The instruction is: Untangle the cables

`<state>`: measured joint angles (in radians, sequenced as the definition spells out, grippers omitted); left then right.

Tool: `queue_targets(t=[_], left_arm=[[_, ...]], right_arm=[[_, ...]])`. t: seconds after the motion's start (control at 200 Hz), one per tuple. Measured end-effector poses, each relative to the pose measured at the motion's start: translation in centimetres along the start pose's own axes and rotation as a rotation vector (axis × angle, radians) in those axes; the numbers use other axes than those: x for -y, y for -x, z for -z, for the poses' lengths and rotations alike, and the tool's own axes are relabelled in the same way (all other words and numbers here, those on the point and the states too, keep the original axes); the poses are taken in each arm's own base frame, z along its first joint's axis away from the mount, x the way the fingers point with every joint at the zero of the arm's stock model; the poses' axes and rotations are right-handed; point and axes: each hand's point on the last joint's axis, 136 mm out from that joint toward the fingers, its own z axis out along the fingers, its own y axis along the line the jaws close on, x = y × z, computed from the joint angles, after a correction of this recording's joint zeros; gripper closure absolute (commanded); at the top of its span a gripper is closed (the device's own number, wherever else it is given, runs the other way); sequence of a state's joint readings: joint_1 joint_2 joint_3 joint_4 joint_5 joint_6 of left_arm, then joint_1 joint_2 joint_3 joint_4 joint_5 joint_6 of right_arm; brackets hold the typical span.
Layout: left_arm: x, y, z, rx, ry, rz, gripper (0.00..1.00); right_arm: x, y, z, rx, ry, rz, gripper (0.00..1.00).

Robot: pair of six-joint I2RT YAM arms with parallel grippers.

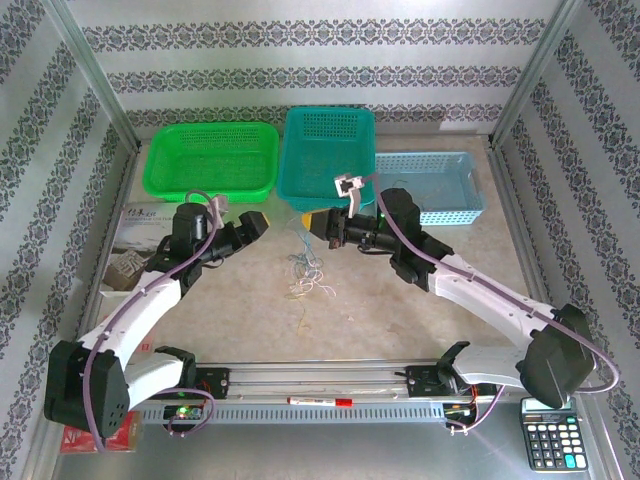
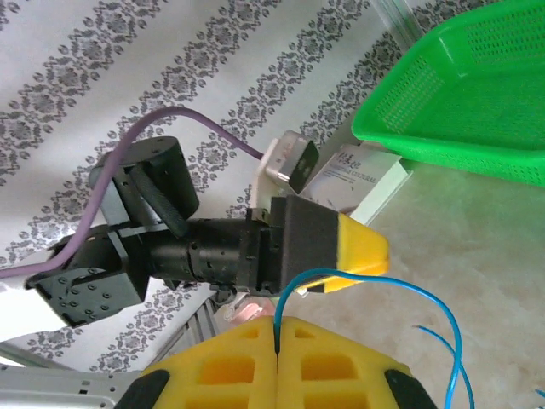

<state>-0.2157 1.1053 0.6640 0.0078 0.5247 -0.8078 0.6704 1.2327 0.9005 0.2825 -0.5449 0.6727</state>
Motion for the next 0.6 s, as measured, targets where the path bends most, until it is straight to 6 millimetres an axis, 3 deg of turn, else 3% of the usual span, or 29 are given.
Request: queue_targets(t=[0.11, 0.31, 0.6], left_arm=[[1.1, -0.4, -0.5, -0.015, -0.04, 0.014, 0.07], [3.3, -0.8, -0.8, -0.022, -0.114, 0.037, 0.08], [5.2, -1.7, -1.0, -0.044, -0.178, 0.017, 0.12]], right_arm=[[0.5, 0.0, 0.3, -0.007, 0.002, 0.014, 1.0], [3.1, -1.0, 1.0, -0.019, -0.047, -0.018, 1.0], [3.2, -0.8, 1.4, 0.007, -0.034, -0.039, 1.0]])
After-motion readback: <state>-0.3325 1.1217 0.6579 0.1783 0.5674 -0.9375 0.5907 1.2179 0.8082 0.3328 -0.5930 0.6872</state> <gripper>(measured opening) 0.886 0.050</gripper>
